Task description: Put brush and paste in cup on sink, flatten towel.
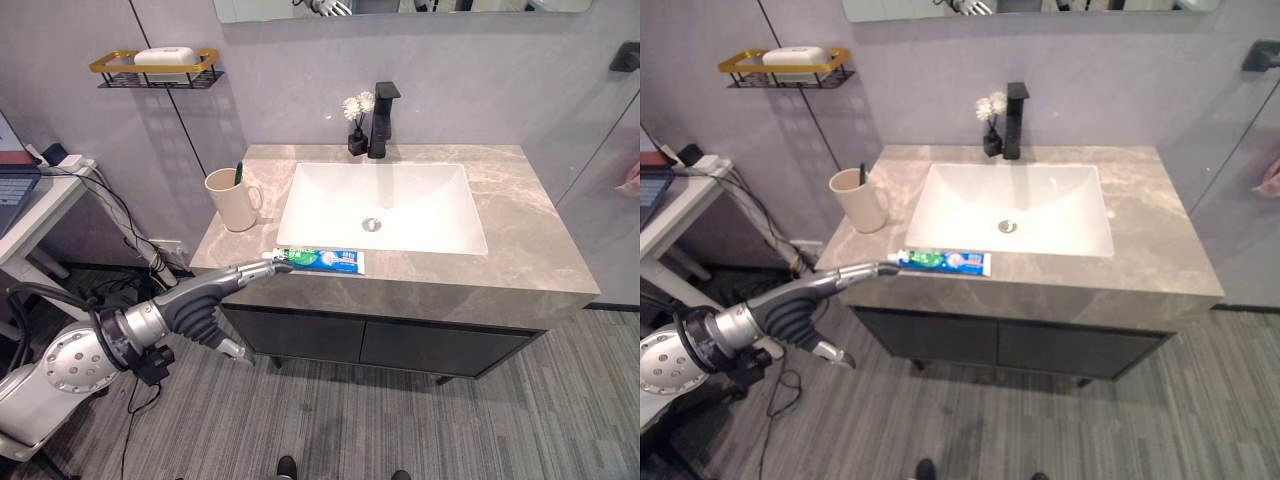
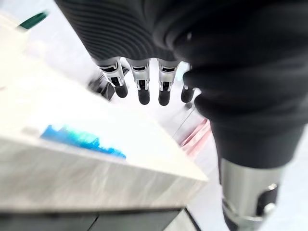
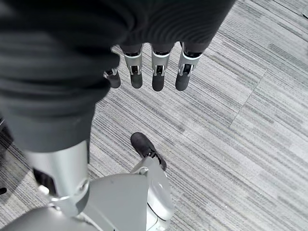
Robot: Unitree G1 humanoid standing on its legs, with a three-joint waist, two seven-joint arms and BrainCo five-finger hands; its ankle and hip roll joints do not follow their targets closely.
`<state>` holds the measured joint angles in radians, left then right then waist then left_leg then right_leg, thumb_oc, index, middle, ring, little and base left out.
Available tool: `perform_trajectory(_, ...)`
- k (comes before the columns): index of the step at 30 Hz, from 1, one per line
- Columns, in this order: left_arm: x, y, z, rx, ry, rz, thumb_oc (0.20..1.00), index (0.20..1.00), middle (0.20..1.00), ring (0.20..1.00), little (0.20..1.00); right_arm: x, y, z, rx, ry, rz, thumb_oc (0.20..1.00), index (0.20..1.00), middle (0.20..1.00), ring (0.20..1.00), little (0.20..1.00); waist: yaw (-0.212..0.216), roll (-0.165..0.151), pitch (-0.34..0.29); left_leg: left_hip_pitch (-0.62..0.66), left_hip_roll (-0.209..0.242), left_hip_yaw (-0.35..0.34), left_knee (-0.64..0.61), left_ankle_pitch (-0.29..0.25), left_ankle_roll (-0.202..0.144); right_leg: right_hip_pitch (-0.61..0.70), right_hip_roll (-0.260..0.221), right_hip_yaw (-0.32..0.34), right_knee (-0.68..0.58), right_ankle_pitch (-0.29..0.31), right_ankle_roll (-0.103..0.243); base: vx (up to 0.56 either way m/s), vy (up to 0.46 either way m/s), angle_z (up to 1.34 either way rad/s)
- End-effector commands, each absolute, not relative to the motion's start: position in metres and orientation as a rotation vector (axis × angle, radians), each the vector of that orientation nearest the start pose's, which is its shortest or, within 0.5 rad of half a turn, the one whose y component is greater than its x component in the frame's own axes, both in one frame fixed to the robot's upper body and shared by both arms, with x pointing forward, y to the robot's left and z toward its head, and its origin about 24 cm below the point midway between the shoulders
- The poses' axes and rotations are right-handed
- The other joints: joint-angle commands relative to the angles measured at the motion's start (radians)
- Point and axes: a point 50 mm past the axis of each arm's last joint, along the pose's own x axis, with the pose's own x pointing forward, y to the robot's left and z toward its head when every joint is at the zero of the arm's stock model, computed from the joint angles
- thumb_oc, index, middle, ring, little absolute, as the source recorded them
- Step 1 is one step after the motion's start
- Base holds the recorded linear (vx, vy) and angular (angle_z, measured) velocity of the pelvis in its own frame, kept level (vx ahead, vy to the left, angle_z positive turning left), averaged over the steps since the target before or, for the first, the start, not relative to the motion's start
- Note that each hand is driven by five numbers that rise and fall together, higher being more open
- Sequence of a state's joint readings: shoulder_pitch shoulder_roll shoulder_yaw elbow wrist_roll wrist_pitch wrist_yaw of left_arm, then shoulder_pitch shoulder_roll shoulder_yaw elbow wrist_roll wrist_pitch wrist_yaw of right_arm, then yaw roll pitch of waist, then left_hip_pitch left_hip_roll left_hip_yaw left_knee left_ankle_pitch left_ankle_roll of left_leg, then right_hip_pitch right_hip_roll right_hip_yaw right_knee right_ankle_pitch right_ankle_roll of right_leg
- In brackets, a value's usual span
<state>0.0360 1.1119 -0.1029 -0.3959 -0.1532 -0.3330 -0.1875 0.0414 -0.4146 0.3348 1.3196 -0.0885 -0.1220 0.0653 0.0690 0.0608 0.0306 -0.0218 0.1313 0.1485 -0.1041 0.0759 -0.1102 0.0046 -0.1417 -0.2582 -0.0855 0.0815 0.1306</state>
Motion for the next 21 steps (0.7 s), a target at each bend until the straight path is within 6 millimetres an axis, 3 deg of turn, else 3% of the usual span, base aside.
perform_trajectory(1,0.227,0.204,0.197,1.031,-0.629,-0.503,1.000,1.000,1.000,1.000,1.000,0.098,-0.268,-0.148,-0.538,1.146,0.144,1.000,1.000,1.000,1.000,1.000,-0.013,-0.063,0.026,-0.014,0.005,-0.005,0.017,0.016,-0.023,-0.024,-0.079,0.092,-0.002,0.088,0.074,0.00,0.028,-0.06)
perform_trajectory(4,0.235,0.215,0.186,1.055,-0.583,-0.410,1.000,1.000,1.000,1.000,1.000,0.106,-0.262,-0.146,-0.524,1.101,0.145,1.000,1.000,1.000,1.000,1.000,-0.019,-0.069,0.027,-0.014,0.004,0.008,0.017,0.009,-0.020,-0.036,-0.082,0.106,-0.002,0.092,0.079,0.01,0.037,-0.06)
perform_trajectory(10,0.256,0.220,0.160,1.091,-0.509,-0.334,1.000,1.000,1.000,1.000,1.000,0.130,-0.252,-0.138,-0.563,0.982,0.172,1.000,1.000,1.000,1.000,1.000,-0.042,-0.082,0.028,-0.015,0.002,0.025,0.017,0.000,-0.014,-0.053,-0.086,0.122,-0.002,0.098,0.084,0.01,0.041,-0.12)
perform_trajectory(11,0.263,0.224,0.149,1.097,-0.461,-0.309,1.000,1.000,1.000,1.000,1.000,0.140,-0.248,-0.134,-0.594,0.933,0.205,1.000,1.000,1.000,1.000,1.000,-0.051,-0.086,0.030,-0.017,-0.001,0.028,0.017,-0.002,-0.012,-0.060,-0.088,0.127,-0.002,0.102,0.087,0.00,0.036,-0.07)
perform_trajectory(21,0.281,0.223,0.138,1.130,-0.437,-0.254,1.000,1.000,1.000,1.000,1.000,0.145,-0.241,-0.130,-0.640,0.885,0.253,1.000,1.000,1.000,1.000,1.000,-0.068,-0.088,0.040,-0.030,-0.005,0.049,0.017,-0.005,-0.007,-0.098,-0.095,0.153,-0.002,0.121,0.097,0.00,0.029,-0.13)
